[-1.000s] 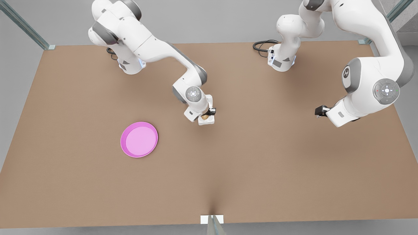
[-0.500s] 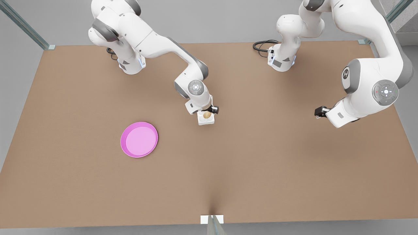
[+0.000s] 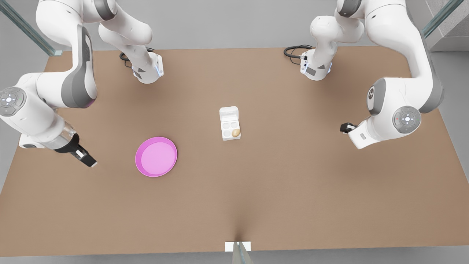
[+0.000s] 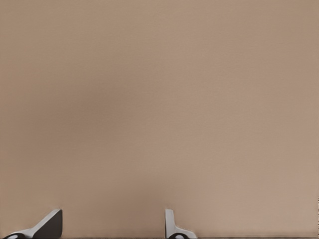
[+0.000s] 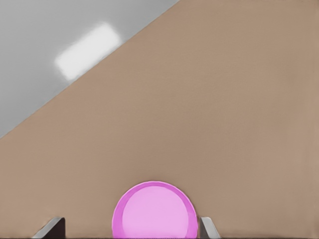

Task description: Pack egg into the box and close the box lid

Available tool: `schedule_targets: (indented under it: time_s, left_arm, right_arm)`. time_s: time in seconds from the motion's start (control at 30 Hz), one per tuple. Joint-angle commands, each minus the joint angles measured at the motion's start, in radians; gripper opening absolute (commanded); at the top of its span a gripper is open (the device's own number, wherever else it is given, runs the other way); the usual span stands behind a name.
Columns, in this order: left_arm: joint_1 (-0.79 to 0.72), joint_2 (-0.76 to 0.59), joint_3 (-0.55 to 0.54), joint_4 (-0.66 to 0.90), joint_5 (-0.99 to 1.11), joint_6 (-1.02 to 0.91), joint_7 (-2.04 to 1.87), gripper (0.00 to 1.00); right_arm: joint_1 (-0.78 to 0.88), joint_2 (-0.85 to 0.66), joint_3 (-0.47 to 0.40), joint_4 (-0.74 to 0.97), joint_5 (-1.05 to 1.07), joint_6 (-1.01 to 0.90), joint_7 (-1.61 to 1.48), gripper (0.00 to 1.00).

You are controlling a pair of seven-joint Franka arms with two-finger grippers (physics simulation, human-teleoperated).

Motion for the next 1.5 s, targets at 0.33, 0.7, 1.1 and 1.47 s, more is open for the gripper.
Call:
schedule_targets:
  time_s: [0.33, 0.7, 1.1, 1.47]
  left_arm:
    - [-0.881, 0.137, -0.002, 0.000, -0.357, -0.139, -1.303, 0.21]
    - [-0.992, 0.344, 0.007, -0.115, -0.245, 0.486, -1.706, 0.21]
    - [-0.984, 0.344, 0.056, -0.118, -0.124, 0.529, -1.818, 0.21]
    - [-0.911, 0.350, 0.096, -0.086, -0.104, 0.554, -1.810, 0.21]
  right_arm:
    - [-0.032, 0.020, 0.000, 0.029, -0.054, -0.258, -0.677, 1.00]
    - [-0.034, 0.020, 0.000, 0.031, -0.056, -0.258, -0.679, 1.00]
    - [-0.024, 0.025, -0.001, 0.081, -0.054, -0.137, -0.683, 1.00]
    - [-0.008, 0.048, 0.002, 0.072, -0.051, -0.148, -0.679, 1.00]
